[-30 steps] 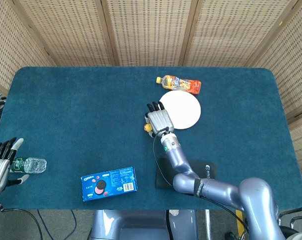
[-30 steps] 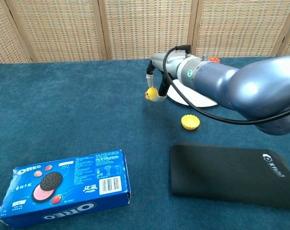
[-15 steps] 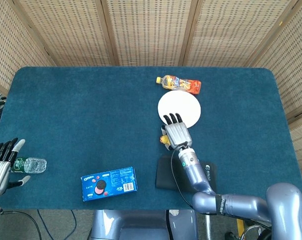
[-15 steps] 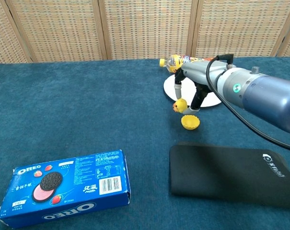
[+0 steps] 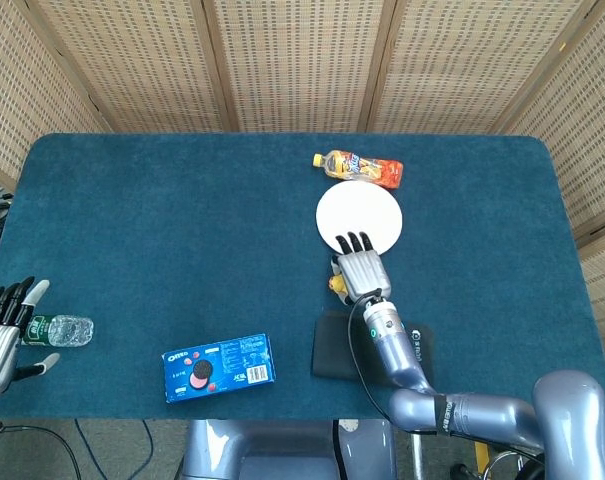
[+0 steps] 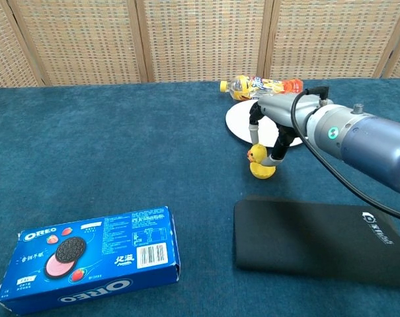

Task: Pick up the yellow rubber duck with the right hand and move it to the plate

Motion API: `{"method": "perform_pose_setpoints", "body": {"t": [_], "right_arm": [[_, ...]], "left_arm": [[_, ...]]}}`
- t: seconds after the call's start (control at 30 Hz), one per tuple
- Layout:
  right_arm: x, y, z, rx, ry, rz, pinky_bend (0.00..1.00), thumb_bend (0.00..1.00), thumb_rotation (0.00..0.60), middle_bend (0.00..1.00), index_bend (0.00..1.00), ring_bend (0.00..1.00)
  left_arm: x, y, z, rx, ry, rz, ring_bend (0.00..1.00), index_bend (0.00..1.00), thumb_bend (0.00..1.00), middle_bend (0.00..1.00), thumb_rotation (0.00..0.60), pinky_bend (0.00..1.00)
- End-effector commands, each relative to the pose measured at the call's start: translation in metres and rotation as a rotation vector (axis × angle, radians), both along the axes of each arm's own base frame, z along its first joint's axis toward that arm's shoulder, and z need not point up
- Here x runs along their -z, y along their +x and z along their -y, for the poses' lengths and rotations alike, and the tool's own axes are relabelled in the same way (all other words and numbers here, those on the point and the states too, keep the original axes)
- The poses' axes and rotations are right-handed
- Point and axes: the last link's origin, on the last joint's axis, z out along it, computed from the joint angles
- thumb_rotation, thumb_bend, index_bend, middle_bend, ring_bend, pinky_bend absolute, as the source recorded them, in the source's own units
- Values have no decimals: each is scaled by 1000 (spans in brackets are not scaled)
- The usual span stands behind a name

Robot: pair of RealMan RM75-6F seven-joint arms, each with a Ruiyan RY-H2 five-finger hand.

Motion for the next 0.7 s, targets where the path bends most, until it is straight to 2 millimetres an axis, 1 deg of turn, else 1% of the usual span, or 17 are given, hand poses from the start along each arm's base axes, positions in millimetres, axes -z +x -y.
{"method": "perform_pose_setpoints", "body": {"t": [0.03,0.17,0.47,0.7], "right_arm": [[2,-2,1,6,2,-3,5,231,600,89,499,0],[5,-4,3,10,-1,-10,5,230,600,89,499,0],[8,-15,8,43,-8,-34,5,225,600,89,499,0],[8,-16,8,41,-9,-31,5,214,600,87,497,0]], "left_arm": [[0,0,0,0,1,1,0,0,127,0,600,0],[0,0,0,2,-1,1,0,0,127,0,600,0],[0,1,1,4,-4,1,0,0,128,0,600,0],[1,2,2,5,-7,1,0,0,126,0,600,0]]}}
